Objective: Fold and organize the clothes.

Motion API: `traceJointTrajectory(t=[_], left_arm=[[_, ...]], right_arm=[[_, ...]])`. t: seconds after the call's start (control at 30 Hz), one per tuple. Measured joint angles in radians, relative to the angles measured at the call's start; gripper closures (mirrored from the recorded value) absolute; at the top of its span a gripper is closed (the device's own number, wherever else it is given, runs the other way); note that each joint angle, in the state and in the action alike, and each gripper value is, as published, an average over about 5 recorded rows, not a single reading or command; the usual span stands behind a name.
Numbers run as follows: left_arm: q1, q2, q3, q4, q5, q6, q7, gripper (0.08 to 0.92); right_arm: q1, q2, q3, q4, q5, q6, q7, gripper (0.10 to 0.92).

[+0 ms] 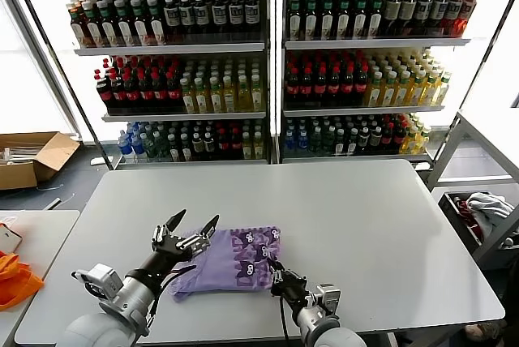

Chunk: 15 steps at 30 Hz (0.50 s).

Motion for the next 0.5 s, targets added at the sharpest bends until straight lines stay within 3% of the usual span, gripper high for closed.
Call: traceJointTrajectory(t=[0.5], left_arm=[[0.003, -0.003, -0.034, 0.022, -0.003, -0.001, -0.003, 0.177]], right_arm=[[-0.085, -0.095, 0.152, 0.069, -0.006, 0.011, -0.044, 0.901]])
